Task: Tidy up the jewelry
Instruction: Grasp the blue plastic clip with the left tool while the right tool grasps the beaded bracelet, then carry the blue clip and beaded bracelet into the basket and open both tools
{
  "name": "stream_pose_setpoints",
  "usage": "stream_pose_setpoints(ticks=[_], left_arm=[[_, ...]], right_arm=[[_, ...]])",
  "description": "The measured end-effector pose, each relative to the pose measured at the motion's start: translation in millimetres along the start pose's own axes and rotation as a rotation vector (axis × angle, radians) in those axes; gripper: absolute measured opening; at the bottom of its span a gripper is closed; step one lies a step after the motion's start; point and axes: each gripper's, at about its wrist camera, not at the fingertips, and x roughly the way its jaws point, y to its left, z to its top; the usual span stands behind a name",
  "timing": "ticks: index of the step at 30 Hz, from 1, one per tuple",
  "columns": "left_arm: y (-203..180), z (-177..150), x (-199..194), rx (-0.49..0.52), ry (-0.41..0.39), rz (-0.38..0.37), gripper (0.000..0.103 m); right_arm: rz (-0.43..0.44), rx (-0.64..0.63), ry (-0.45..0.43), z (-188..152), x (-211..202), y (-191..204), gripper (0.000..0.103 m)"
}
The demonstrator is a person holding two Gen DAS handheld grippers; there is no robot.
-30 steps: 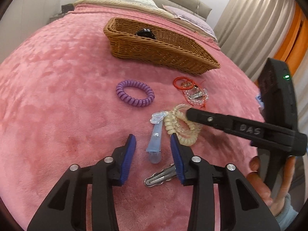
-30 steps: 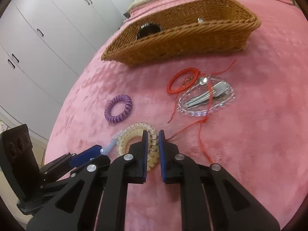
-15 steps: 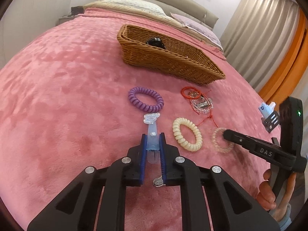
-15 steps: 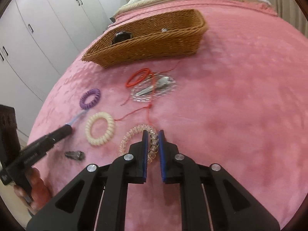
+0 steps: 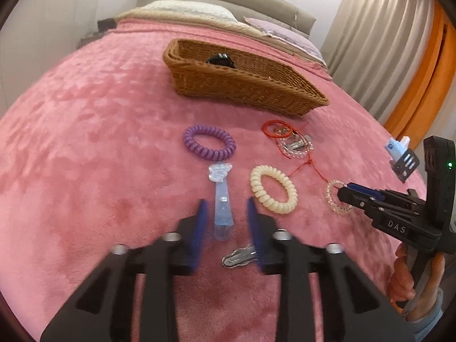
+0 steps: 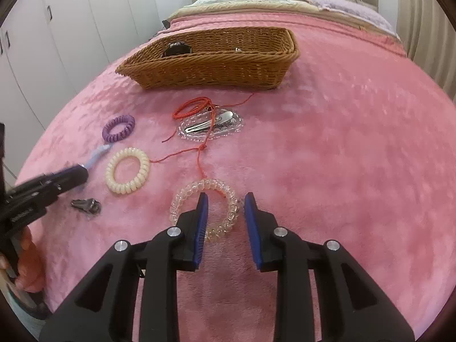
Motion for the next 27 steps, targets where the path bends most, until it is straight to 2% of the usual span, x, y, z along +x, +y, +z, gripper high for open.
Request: stream_pose_setpoints(ticks=[1, 7, 8, 10, 12, 14, 21, 27], left_arm=[[-0.8, 0.4, -1.8, 0.003, -0.010, 0.019, 0.042], [-2.7, 5.1, 11.2, 0.010, 0.038, 0.062, 0.042], [-5.2, 5.0, 11.6, 0.024, 0.037, 0.074, 0.041], [-6.4, 3.9, 12.7, 0.035, 0.039, 0.100, 0.030], [-5.9, 3.5, 12.5, 0.034, 0.035, 0.114, 0.015], [-4.0, 3.1, 11.0, 0.027, 0.029, 0.100, 0.014], [-13.6, 0.1, -4.4, 0.064, -0.049, 0.078, 0.011], [-17.9, 5.9, -21.1, 0.063, -0.115, 0.071, 0.011]], right_arm=[[-0.007, -0.009, -0.002, -0.2, 0.3, 1.7, 0.024], [-0.071, -0.062, -0.010, -2.9, 4.5, 13.4, 0.024], [-0.090, -0.082, -0.020, -4.5, 3.6, 17.5, 0.020], [-0.097, -0.119, -0.040, -9.1, 0.4, 25.2, 0.009], [-0.087, -0.141, -0.057, -13.6, -3.3, 30.2, 0.009], [-0.074, -0.161, -0.080, -17.4, -9.1, 34.2, 0.009], [-0.037, -0.198, -0.162, -23.8, -34.9, 49.0, 0.009], [-0.041, -0.175, -0.223, -9.2, -53.0, 46.4, 0.009]])
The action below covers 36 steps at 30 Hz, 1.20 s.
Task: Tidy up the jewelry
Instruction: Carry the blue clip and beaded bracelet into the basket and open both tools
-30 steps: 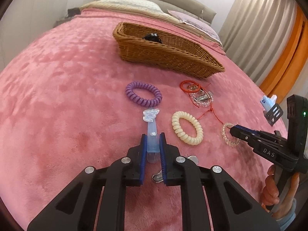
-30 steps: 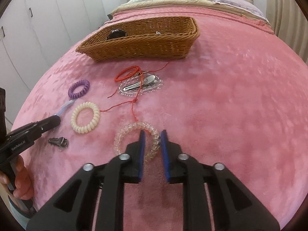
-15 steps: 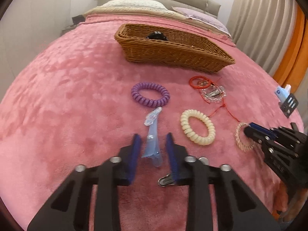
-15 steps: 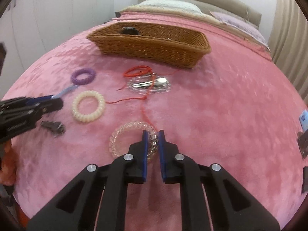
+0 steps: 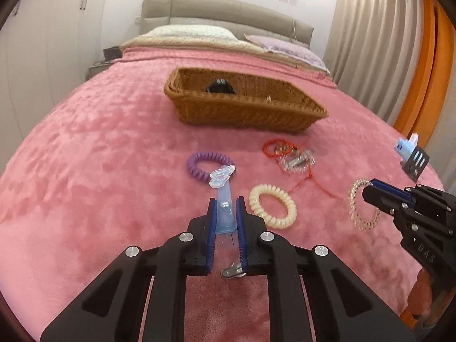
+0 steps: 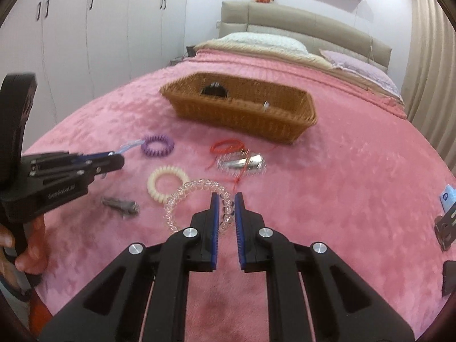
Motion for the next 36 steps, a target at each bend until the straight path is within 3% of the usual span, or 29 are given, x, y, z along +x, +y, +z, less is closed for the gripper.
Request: stream_pose_setpoints(ticks=[9, 17, 24, 28, 36], left_arm=[[-9.2, 67.8, -23.8, 0.012, -0.142, -0.035, 0.011], [-24.7, 143.2, 10.4, 0.057, -0.194, -0.042, 0.010], [-38.9, 168.9, 68.3, 0.106, -0.161, -0.024, 0.010], [-40.1, 167.5, 107.1, 0.131, -0.133, 0.041, 0.010], [-27.1, 159.1, 152.2, 0.102, -0.030, 0.018, 0.010]], right_arm=[[-0.049, 0.058, -0.131, 70.1, -2.4, -33.2, 0.009], [-0.058, 0.124, -0.161, 130.0, 43.3, -63.8, 0.009], [-0.059, 0.175, -0.109, 161.2, 108.0, -83.6, 0.009], [-0.078, 0.178, -0.043, 158.0, 144.5, -89.2, 0.009], [-0.091, 0.187, 0.066, 148.2, 184.5, -93.2, 0.009]])
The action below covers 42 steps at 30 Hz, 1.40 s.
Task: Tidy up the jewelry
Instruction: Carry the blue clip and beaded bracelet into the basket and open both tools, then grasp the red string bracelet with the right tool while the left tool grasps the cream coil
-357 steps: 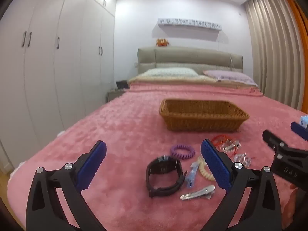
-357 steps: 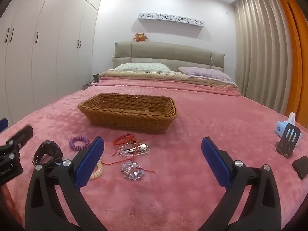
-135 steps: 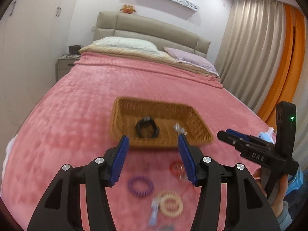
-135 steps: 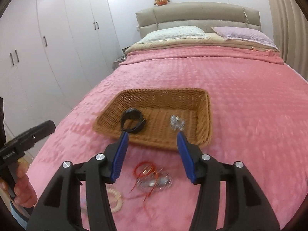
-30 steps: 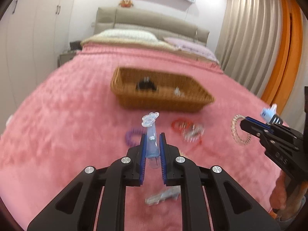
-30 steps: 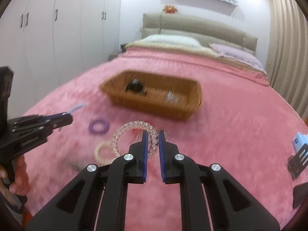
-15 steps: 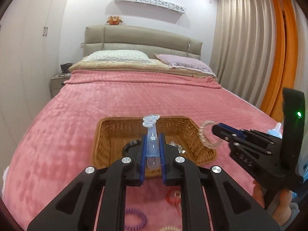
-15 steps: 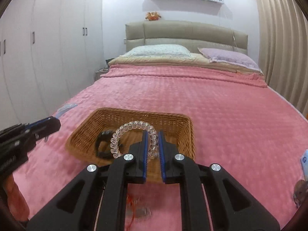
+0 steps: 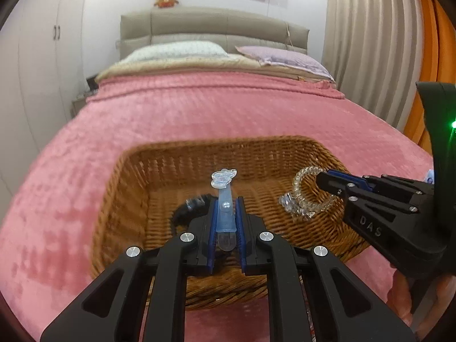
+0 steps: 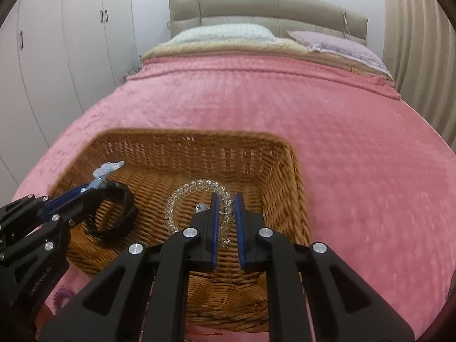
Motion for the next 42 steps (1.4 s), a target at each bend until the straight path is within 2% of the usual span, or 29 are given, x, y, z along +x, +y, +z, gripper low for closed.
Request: stream_pose_setpoints(ticks=[6, 7, 8, 10, 14, 20, 24, 27, 32, 37, 42], left_arm=[[3.3, -3.6, 2.8, -0.022, 0.030, -0.017, 0.012], [3.5, -4.5, 1.9, -0.025, 0.033, -0.026, 0.019], [3.5, -5.0, -1.4, -0.027, 0.030, -0.029, 0.026], [2.0, -5.2, -11.1, -0.020, 0.011, -0.026, 0.028], [0.0, -4.2, -44.1, -0.030, -0.027, -0.061, 0.035], [6.9, -24.6, -108.8, -0.088, -0.080, -0.108, 0.036], [12.9, -49.2, -132.3, -0.127, -0.055, -0.087, 0.036], [15.6, -72.2, -135.1, -0.141, 0.000, -0.080, 0.036], [12.3, -105.3, -116.6, -0.107, 0.102, -0.064, 0.036], [12.0, -124.4, -98.7, -0.078, 0.169, -0.091, 0.036], [5.6, -134.7, -87.6, -0.056, 0.212, -0.084, 0.036]], right_arm=[[0.038, 0.037, 0.047, -3.2, 7.5, -7.6, 0.012], [0.050, 0.045, 0.046, -3.5, 5.6, -9.5, 0.019], [0.054, 0.051, 0.043, -3.5, 3.2, -10.6, 0.032], [0.056, 0.059, 0.021, -4.1, -7.1, -12.7, 0.042], [0.082, 0.050, -0.016, -6.9, -36.2, -9.5, 0.042], [0.122, 0.002, -0.063, -31.7, -91.8, -2.1, 0.042], [0.156, -0.016, -0.062, -50.9, -109.9, 2.7, 0.042], [0.175, -0.034, -0.049, -65.0, -113.1, 10.3, 0.042], [0.206, -0.034, 0.003, -80.2, -95.8, 19.9, 0.030], [0.235, -0.019, 0.070, -87.8, -69.9, 26.0, 0.029], [0.242, -0.023, 0.125, -93.5, -49.6, 29.8, 0.029]])
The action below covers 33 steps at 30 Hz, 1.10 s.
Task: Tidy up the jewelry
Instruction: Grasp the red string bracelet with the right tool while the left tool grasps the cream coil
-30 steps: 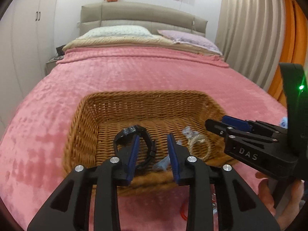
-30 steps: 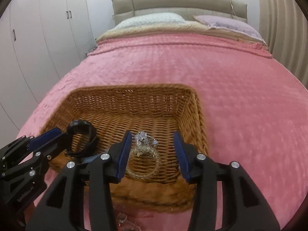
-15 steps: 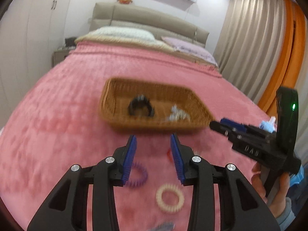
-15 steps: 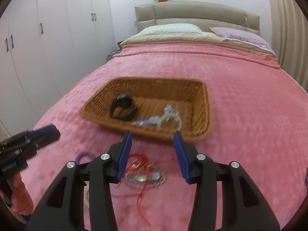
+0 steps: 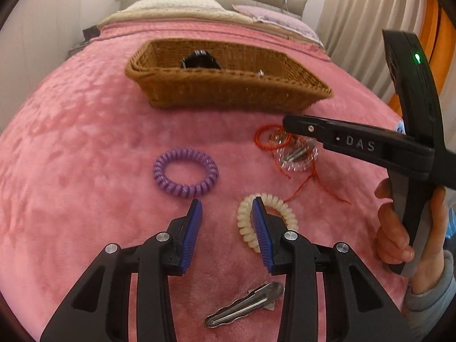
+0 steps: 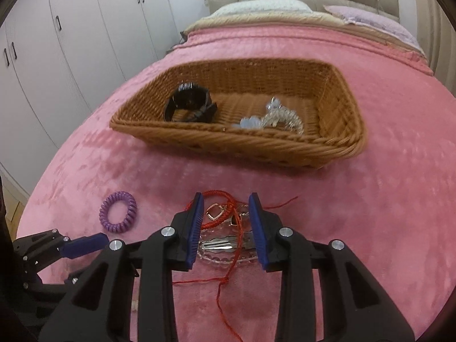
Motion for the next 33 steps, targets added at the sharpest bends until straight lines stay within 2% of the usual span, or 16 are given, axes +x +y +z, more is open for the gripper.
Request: stream_pose_setpoints(ticks=[6, 11, 14, 18, 28, 30, 33], left_arm=[[-7.1, -3.4, 0.0, 0.027, -0.001, 0.010, 0.036], [-16.9, -6.2, 1.1, 0.061, -0.006, 0.065, 0.035], [-19.1, -6.9, 0.0, 0.075, -0.007, 0.073, 0.035], [-20.4, -6.9, -0.4, 0.075, -0.006, 0.068, 0.033], [-19.5, -7.4, -1.8, 0.071, -0.008, 0.058, 0.019], [-19.3, -7.9, -1.9, 0.071, -0.007, 0.045, 0.011], [-21.5, -8.5, -2.7, 0.081, -0.013, 0.055, 0.010]], right_arm=[[-0.033, -0.017, 0.028, 3.2, 13.3, 3.5, 0.028], [-0.062, -0.049, 0.050, 2.4, 21.6, 9.7, 0.013], [-0.076, -0.072, 0.045, 0.8, 21.1, 13.6, 0.008], [-0.078, -0.088, 0.028, -1.2, 18.8, 16.7, 0.008], [-0.037, -0.065, -0.070, -3.4, -8.5, 12.5, 0.008], [-0.023, -0.051, -0.090, -4.0, -15.1, 8.4, 0.008], [-0.002, -0.040, -0.118, -4.7, -24.4, 4.6, 0.008]])
